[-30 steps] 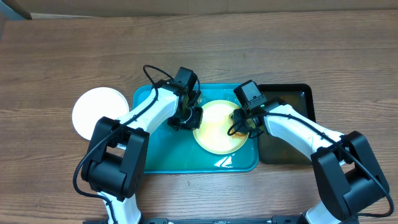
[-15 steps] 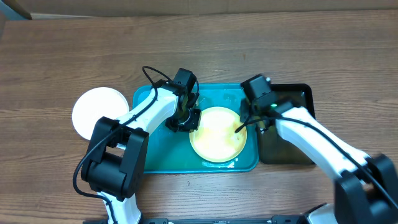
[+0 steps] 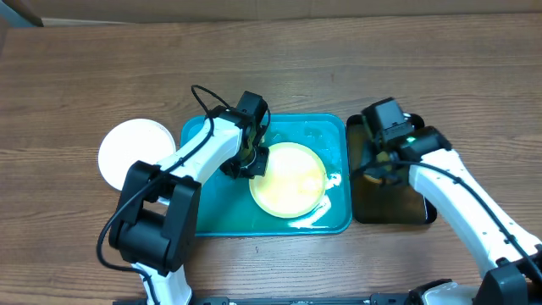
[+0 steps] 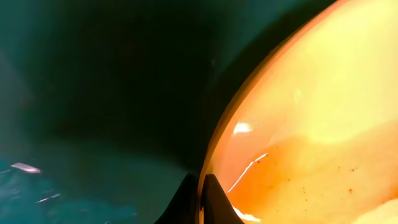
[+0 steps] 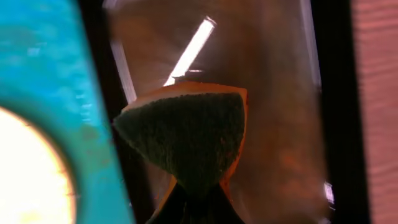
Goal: Clean dirty plates on tray and stack at the side
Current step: 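Lift the yellow plate with left gripper and stack it on the white plates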
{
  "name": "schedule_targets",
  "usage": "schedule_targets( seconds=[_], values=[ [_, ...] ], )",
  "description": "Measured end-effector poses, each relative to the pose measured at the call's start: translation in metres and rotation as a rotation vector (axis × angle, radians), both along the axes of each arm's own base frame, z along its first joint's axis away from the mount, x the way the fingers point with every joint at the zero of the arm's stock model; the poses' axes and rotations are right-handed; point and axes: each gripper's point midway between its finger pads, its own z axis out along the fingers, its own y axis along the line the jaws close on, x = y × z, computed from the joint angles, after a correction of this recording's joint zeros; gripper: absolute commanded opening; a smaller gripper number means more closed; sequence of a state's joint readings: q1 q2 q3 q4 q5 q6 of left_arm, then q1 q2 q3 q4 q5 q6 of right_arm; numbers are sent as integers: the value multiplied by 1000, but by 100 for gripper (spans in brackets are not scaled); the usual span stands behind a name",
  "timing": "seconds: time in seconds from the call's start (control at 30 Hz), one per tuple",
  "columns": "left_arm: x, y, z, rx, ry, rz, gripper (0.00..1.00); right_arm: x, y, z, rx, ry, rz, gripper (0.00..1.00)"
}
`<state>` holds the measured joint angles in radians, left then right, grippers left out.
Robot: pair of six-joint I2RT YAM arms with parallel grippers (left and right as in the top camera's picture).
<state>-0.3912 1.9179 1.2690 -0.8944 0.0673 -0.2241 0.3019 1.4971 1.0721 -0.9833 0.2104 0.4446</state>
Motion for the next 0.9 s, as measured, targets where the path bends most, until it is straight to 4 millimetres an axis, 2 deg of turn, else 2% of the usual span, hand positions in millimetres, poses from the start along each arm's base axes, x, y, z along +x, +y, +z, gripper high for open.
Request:
schedule_targets(
  seconds=[0.1,0.2,0.37,0.63,0.77,0.9],
  values=[
    [9,6,21,24,-80,15,4,-1,-18,-1,-6,14,-57,4],
    [22,13,56,41,-204,36,4,0,-34,-1,-8,21,-110,4],
    [33,28,111,74,-387,82,4,0,-42,-2,-7,20,-136,4],
    [36,50,151,233,-556,126,4,-4,-42,-8,-7,35,-135,4],
    [34,42,166,347,-653,110,4,-4,-42,-8,-6,35,-135,4],
    [29,26,181,426,-748,69,4,-4,-42,-7,-6,34,-135,4]
  ],
)
